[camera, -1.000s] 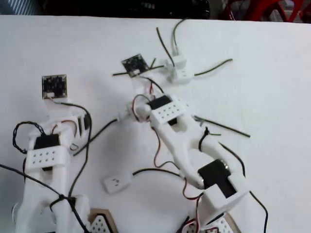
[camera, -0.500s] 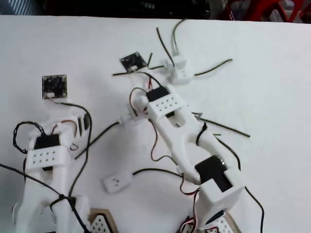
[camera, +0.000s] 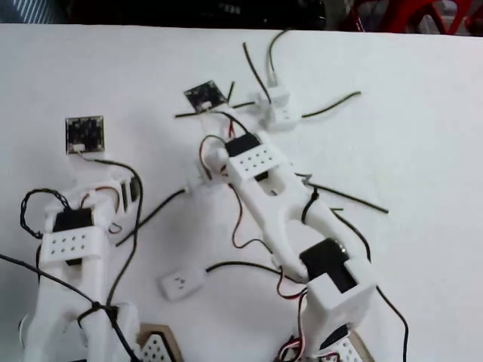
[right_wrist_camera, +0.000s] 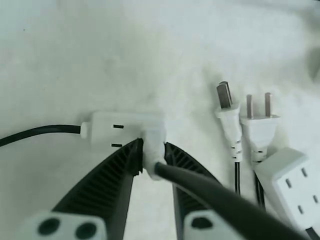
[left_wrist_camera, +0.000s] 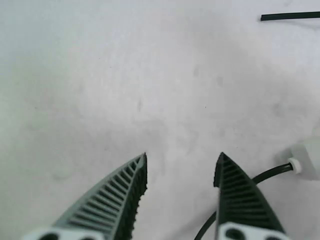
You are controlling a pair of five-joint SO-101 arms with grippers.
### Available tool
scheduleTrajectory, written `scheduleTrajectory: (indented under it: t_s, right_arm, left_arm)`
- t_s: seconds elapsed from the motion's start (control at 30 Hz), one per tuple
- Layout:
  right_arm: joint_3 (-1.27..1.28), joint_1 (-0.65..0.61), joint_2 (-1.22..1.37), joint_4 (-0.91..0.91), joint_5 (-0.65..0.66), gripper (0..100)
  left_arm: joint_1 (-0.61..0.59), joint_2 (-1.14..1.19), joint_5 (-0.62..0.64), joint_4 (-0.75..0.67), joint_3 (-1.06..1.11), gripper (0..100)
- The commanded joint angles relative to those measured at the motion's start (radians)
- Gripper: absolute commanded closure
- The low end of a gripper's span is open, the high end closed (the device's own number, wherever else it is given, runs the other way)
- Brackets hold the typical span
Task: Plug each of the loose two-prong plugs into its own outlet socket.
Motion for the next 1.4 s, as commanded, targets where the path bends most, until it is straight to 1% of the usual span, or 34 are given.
scheduleTrajectory:
  t_s: [0.0,0.23,0.47,0.63,0.7,0.8,0.87,0.93,1.03,1.1,1.23,1.37]
  right_arm:
    - [0.003,-0.022,0.030,0.012,0.012,98.2]
    - [0.008,-0.024,0.035,0.012,0.012,98.2]
    - [0.002,-0.024,0.094,-0.008,0.012,98.2]
    - [0.002,-0.025,0.018,-0.004,0.012,97.5]
    - [0.002,-0.025,-0.047,0.025,0.012,92.6]
    - [0.003,-0.025,-0.157,0.107,0.005,81.6]
    - [0.005,-0.025,-0.228,0.157,0.003,77.9]
    - [0.006,-0.025,-0.297,0.196,0.003,78.5]
    - [0.008,-0.025,-0.394,0.255,0.003,82.3]
    - [0.008,-0.025,-0.458,0.289,0.003,86.8]
    - [0.011,-0.025,-0.556,0.346,0.003,98.0]
    - [0.115,-0.022,-0.616,0.354,0.008,97.4]
  left_arm:
    - [-0.012,-0.028,0.000,-0.026,0.002,78]
    - [-0.012,-0.028,0.000,-0.026,0.002,78]
    - [-0.013,-0.028,0.000,-0.026,0.002,78]
    - [-0.013,-0.028,0.000,-0.026,0.002,78]
    - [-0.012,-0.028,0.000,-0.026,0.002,78]
    - [-0.008,-0.028,0.000,-0.026,0.002,78]
    - [-0.008,-0.028,0.000,-0.026,0.002,78]
    - [-0.007,-0.028,0.000,-0.026,0.002,77]
    - [-0.007,-0.028,0.000,-0.025,0.003,72]
    - [-0.007,-0.028,0.002,-0.021,0.003,69]
    - [-0.005,-0.028,0.003,-0.020,0.003,68]
    - [-0.004,-0.028,0.003,-0.020,0.003,68]
